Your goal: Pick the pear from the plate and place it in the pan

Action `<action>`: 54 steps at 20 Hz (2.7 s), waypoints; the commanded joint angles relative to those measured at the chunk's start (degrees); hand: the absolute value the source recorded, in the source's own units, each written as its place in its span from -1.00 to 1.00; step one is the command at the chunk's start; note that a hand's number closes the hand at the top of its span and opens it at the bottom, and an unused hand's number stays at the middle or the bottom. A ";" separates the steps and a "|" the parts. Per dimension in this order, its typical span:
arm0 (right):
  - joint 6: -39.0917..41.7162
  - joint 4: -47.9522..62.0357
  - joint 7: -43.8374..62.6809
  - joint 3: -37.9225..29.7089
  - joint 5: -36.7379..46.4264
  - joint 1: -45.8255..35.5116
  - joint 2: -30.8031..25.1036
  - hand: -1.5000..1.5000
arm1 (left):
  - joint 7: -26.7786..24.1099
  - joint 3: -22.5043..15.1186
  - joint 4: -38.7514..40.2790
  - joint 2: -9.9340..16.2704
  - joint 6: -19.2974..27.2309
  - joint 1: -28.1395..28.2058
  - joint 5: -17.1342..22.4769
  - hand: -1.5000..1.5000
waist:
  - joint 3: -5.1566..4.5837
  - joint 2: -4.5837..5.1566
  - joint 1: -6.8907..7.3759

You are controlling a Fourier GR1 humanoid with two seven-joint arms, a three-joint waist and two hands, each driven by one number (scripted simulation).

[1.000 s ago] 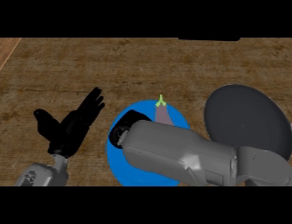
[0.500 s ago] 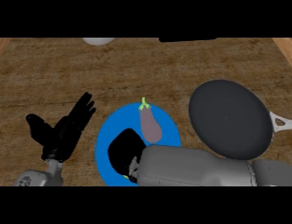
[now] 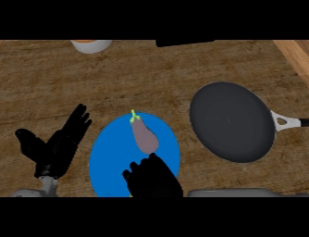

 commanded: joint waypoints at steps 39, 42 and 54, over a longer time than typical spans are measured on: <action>-47.08 16.11 -55.51 -41.72 -23.22 31.12 -23.46 1.00 | 2.26 -2.59 -2.58 -2.10 -4.20 -3.68 -3.41 0.00 | -0.25 3.55 9.54; -41.65 26.55 -62.31 -46.01 -25.34 25.97 -18.43 1.00 | 4.27 -3.13 -4.98 -2.94 -2.68 -3.54 -4.06 0.00 | -0.29 3.42 9.70; -22.50 62.96 -72.54 -50.16 -25.22 13.12 -10.15 -1.00 | 3.32 -3.80 -2.82 -5.16 -2.71 -3.85 -5.94 0.00 | -0.31 3.66 10.04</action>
